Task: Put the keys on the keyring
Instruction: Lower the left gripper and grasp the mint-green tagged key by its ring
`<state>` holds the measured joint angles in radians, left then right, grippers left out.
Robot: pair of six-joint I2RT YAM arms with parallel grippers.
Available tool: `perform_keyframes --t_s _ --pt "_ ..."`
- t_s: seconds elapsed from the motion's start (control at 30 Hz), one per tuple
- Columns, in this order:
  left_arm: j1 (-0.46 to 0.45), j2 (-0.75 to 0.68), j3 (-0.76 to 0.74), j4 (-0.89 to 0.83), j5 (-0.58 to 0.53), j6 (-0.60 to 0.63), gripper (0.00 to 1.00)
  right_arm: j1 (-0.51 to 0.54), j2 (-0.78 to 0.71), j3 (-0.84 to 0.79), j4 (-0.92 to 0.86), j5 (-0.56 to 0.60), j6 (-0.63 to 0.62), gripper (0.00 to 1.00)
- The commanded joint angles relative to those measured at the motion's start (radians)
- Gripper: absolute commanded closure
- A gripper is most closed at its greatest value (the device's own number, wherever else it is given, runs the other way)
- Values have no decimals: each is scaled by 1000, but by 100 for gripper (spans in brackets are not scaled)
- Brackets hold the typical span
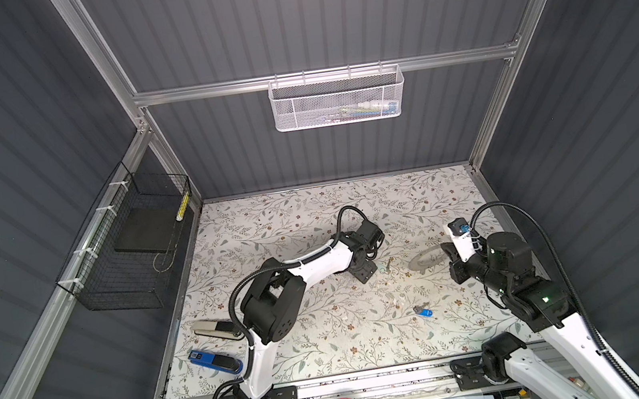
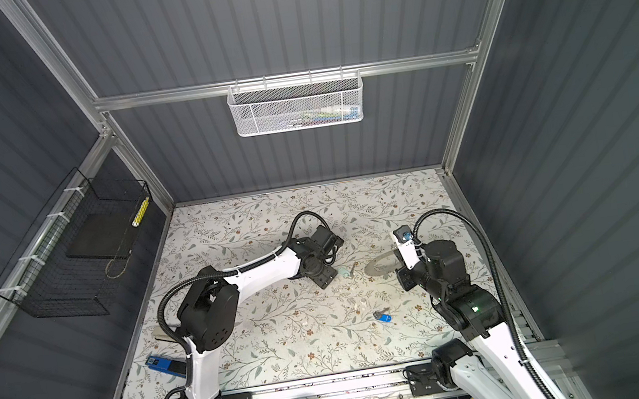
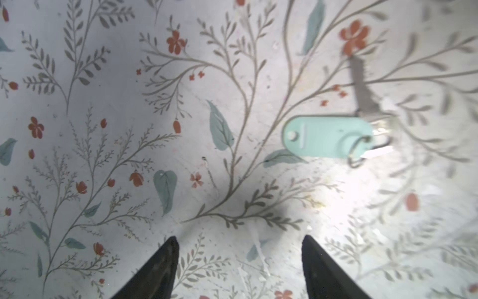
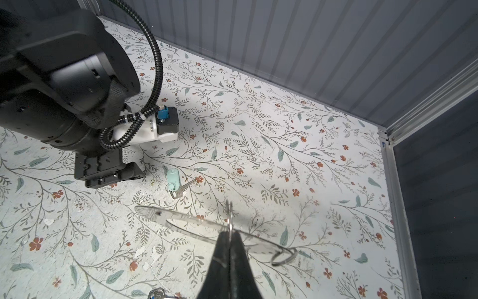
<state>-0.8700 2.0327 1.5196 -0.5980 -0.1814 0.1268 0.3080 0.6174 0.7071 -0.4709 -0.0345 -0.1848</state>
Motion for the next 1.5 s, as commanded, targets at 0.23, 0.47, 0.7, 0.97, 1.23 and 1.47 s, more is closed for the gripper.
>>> perform_keyframes --t_s 0.23,0.47,0.7,0.97,1.23,1.47 --pt "-2 34 61 44 295 93 48 -1 -2 -14 32 -28 -23 100" --pt "23 99 105 32 377 30 55 -1 1 -16 30 -38 -35 100" --pt "32 135 129 6 365 9 60 -1 13 -19 35 -46 -33 100" --pt "32 142 132 10 409 20 63 -1 17 -21 37 -53 -34 100" --pt "33 173 166 -14 444 33 65 -2 24 -21 35 -62 -31 100" --pt "32 195 192 -38 449 37 69 -1 21 -22 35 -61 -33 100"
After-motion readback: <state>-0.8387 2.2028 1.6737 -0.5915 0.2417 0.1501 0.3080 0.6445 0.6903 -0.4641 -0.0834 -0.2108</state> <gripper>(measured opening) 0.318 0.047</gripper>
